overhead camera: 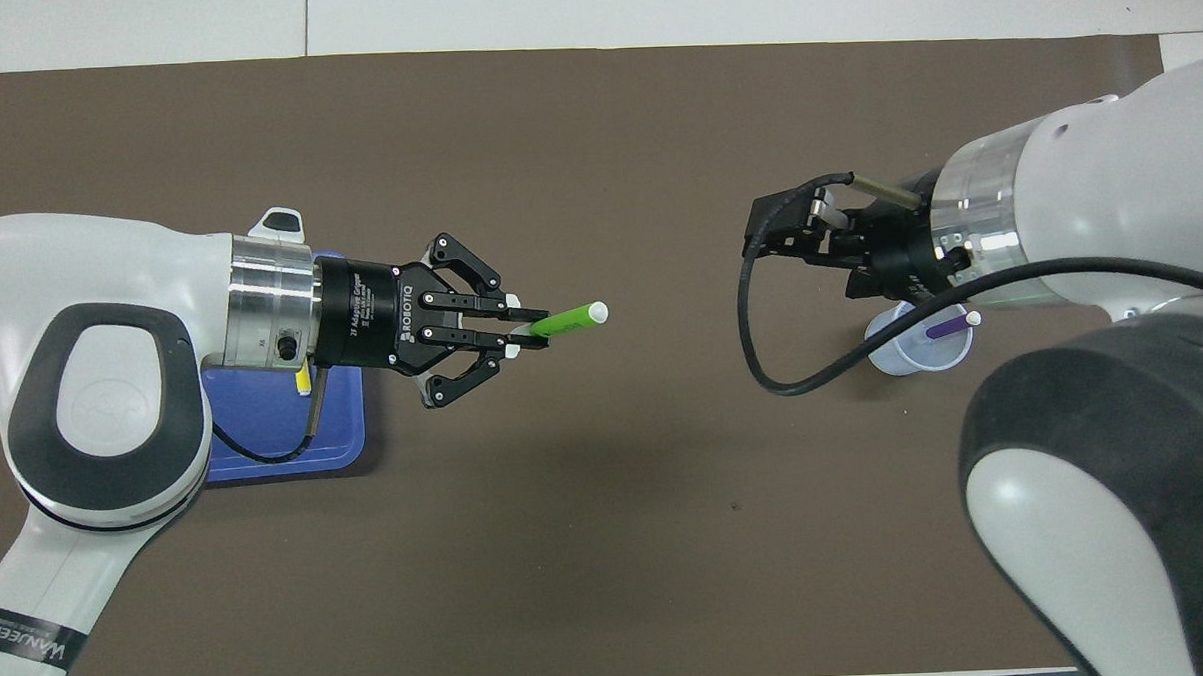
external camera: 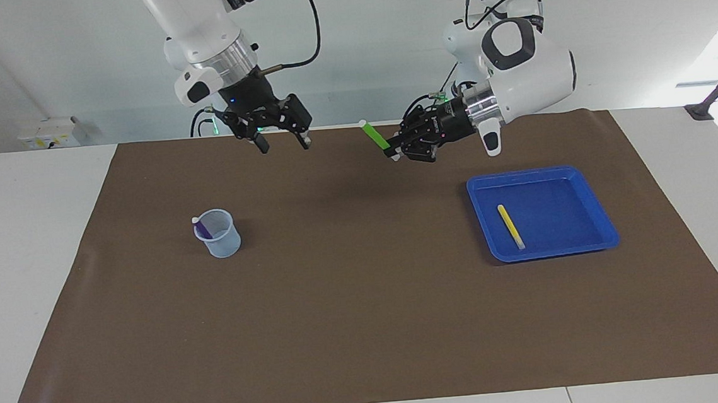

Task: Transfer and insert pens with both arms
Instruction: 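Lift the green pen with the left gripper toward the right gripper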

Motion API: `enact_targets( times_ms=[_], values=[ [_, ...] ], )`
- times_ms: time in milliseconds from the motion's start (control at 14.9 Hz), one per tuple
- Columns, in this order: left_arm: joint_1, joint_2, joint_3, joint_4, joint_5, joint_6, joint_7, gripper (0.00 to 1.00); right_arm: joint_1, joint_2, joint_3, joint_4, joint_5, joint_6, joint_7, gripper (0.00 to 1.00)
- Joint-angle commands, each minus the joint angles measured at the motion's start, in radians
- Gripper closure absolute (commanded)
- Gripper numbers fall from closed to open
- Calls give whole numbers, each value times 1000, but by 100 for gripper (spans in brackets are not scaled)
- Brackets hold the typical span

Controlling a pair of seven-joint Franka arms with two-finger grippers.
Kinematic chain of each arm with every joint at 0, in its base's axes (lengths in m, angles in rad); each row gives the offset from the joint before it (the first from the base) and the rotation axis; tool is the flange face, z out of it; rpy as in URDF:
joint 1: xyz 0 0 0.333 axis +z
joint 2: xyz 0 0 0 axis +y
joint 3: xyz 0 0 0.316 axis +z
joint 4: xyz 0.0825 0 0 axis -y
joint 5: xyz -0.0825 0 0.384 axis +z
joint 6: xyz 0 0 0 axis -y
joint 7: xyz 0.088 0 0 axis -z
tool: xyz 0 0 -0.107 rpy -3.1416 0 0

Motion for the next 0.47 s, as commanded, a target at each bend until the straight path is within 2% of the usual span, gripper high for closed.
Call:
enact_targets(
  times_ms=[0, 402],
  values=[
    [-21, -60, 13, -86, -64, 74, -56, 100, -11, -1, 59, -15, 22, 45, 79, 1],
    [-58, -60, 13, -89, -72, 125, -97, 100, 2, 54, 159, -1, 17, 101, 124, 1]
  ],
)
